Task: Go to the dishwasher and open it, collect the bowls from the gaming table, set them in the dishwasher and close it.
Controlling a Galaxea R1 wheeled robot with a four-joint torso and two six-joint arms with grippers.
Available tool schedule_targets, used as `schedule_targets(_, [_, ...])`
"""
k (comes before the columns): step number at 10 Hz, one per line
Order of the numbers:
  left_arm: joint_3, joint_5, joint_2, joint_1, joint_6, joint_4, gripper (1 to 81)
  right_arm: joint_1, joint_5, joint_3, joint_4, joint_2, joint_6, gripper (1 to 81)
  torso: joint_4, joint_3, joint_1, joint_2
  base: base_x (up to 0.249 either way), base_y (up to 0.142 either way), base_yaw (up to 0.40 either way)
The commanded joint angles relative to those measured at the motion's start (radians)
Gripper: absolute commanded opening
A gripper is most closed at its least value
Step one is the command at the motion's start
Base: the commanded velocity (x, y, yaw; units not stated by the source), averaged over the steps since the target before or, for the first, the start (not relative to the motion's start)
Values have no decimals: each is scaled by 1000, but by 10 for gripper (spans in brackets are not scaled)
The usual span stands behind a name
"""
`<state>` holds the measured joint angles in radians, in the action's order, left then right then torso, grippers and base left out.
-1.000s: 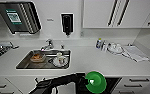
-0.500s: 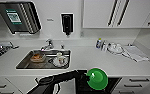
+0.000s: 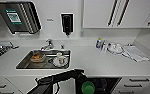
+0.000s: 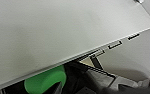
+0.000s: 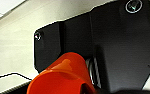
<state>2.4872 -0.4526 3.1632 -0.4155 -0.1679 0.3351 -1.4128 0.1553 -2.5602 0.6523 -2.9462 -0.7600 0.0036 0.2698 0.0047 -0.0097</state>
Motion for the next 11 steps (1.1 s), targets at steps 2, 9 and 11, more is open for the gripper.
schedule_targets(2, [-14, -89, 66, 177, -7, 1, 811, 33, -37, 6, 12, 2, -1, 10, 0, 0, 0, 0, 0, 0, 0])
schedule_targets(9, [-89, -86, 45, 154, -7, 13, 811, 33, -37, 6, 9, 2, -1, 10, 0, 0, 0, 0, 0, 0, 0])
schedule_targets(11, [-203, -89, -49, 128, -7, 15, 811, 40, -24, 11, 1, 14, -4, 10, 0, 0, 0, 0, 0, 0, 0])
